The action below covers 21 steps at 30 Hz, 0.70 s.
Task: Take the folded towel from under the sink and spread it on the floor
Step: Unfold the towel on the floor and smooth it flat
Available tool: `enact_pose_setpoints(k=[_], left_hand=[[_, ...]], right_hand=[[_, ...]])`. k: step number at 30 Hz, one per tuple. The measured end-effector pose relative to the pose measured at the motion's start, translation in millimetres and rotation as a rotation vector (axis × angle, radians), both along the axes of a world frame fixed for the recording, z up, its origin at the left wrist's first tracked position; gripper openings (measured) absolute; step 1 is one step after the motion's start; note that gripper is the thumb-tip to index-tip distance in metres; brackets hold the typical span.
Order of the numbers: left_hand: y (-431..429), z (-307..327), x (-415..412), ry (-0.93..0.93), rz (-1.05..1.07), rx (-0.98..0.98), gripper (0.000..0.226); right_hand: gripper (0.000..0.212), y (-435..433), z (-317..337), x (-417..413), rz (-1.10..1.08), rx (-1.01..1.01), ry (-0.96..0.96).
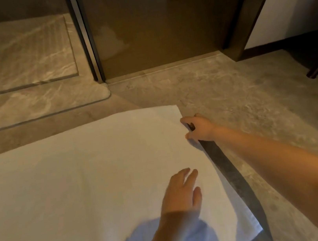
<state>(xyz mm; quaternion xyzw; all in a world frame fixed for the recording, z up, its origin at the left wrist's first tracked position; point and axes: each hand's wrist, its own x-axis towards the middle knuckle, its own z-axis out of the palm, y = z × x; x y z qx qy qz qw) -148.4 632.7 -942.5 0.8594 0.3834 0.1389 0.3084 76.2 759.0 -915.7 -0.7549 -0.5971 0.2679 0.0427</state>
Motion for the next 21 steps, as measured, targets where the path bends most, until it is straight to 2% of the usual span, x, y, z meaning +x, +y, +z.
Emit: enact_pose_setpoints(k=[2,4,7,10,14,17,19,21], left_hand=[[37,-2,-17,0.111,0.036,0.183,0.055],[70,-5,-28,0.213,0.079,0.282,0.058],[102,-16,-37,0.347,0.125,0.276,0.059],[113,-31,-38,0.39,0.159,0.268,0.06],[115,-42,-37,0.36,0.179,0.284,0.063],[116,-39,-37,0.361,0.17,0.283,0.064],[117,-36,-37,0.362,0.158,0.283,0.061],[118,-35,-37,0.368,0.149,0.294,0.06]], right_hand=[[0.055,-3,-4,-8,-0.041,0.215,-0.001],[0.051,-2,-6,-20,0.031,0.369,-0.054],[0.053,3,-18,-40,0.261,0.394,-0.161],[0.055,3,-43,-63,0.288,0.36,-0.171],[0.053,4,-63,-68,0.237,0.412,-0.143],[0.048,21,-52,-58,0.154,0.57,-0.062],[0.048,44,-39,-45,-0.029,0.616,-0.044],[0.052,65,-27,-37,-0.259,0.519,0.054]])
